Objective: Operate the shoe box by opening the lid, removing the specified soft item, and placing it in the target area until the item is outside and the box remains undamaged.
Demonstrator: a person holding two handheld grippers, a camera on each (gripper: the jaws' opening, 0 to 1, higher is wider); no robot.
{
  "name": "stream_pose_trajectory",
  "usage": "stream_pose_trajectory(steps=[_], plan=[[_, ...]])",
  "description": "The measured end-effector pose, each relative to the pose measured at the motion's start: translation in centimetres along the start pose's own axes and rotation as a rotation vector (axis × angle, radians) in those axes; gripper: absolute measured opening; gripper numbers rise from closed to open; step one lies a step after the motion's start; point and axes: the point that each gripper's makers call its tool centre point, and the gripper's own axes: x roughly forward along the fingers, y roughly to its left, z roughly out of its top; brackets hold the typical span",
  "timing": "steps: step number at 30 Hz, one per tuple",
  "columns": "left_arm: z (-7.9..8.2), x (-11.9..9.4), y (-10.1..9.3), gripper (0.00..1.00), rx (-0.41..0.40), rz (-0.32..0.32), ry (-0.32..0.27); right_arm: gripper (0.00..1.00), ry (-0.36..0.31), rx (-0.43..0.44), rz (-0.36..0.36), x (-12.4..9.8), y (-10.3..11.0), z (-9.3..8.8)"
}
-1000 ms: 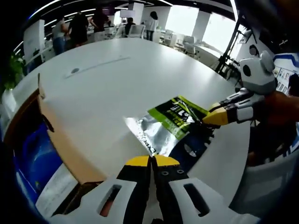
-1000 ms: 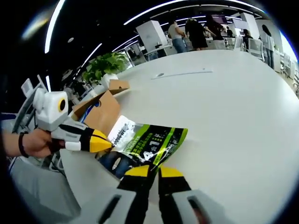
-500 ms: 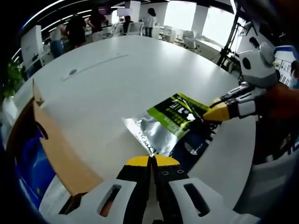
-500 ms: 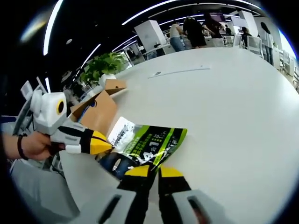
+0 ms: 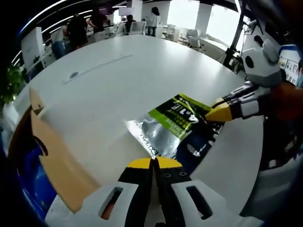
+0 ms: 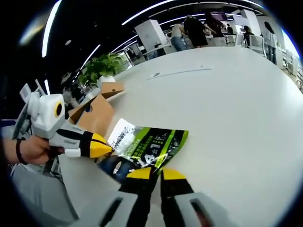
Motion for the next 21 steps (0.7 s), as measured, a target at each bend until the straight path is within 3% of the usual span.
stream_pose_trajectory(steps=[13,21], plan=[[1.9,1.1,0.5,0.00,0.000,0.024,0.002,0.02,0.001,0.009,-0.017,0.7,-1.5,0.8],[2.2,1.9,0.8,0.00,-0.022,0.049,0.015,0.02,0.004,0.017,-0.019,1.1,-2.1,1.2]])
